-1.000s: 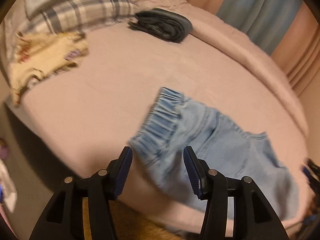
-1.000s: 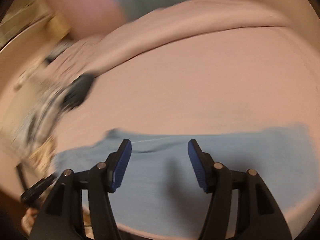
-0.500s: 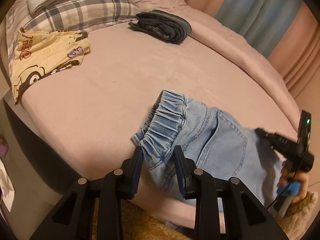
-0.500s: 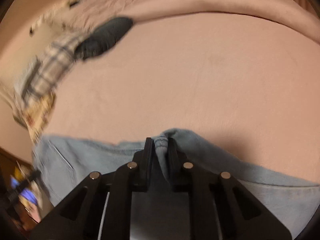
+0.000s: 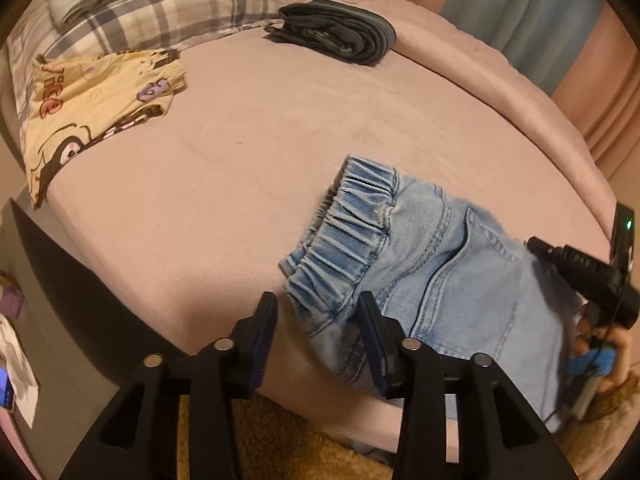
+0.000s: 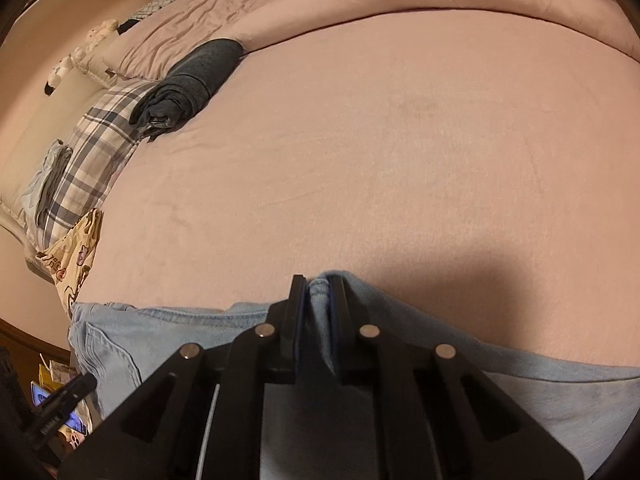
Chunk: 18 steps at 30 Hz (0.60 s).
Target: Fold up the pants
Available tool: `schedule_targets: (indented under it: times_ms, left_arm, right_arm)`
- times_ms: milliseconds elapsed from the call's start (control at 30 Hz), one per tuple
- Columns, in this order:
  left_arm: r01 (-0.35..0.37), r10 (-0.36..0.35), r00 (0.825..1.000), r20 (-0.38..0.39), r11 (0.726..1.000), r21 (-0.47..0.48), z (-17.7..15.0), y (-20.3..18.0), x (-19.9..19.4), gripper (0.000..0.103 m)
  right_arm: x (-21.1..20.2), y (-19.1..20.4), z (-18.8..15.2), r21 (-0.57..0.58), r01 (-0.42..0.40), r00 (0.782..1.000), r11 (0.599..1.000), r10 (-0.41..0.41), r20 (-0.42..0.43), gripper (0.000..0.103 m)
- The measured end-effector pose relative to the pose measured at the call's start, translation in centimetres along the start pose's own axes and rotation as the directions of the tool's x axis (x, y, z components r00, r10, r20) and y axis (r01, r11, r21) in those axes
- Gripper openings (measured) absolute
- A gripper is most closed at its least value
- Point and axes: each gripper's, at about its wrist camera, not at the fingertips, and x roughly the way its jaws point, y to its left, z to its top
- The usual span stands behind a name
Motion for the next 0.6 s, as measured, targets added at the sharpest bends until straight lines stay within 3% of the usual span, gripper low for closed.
schedule_targets:
  times_ms: [67,233,400,467,533,600]
  left_arm:
    - [0.01,-0.01,1.0,-0.006,1.0,-0.017,0.2,0.2,-0.7,0.043]
    - [-0.039,0.042,0.996,0.081,0.998,-0.041,1.3,0.0,-3.4,0.043]
    - [0.1,-0.098,0.989,0.109,0.995,-0.014,3.2,-2.8,-3.3,0.043]
    - [0.157,-0.158,0.984,0.081,0.987,0.013,4.1,-4.5,-1.8,0.043]
    - [0.175,-0.175,0.983,0.048,0.984,0.02,4.9,-5.8,0.0,0.043]
    - [0.12,-0.123,0.992,0.04,0.991,0.056,5.0,-7.1,1.5,0.043]
  right_arm:
    - [0.3,0.2,0.0,0.001,-0.005,1.0,1.0,0.005,0.002,0.009]
    - [0.8,0.8,0.1,-0.004,0.017,1.0,1.0,-0.017,0.006,0.01]
    - [0.9,1.1,0.1,-0.02,0.039,0.999,0.999,-0.039,0.008,0.01]
    - [1.0,1.2,0.1,-0.028,0.049,0.999,0.998,-0.048,0.01,0.01]
    - [1.1,1.3,0.1,-0.039,0.059,0.998,0.997,-0.059,0.011,0.01]
    - [1.1,1.4,0.2,-0.043,0.067,0.998,0.997,-0.066,0.012,0.01]
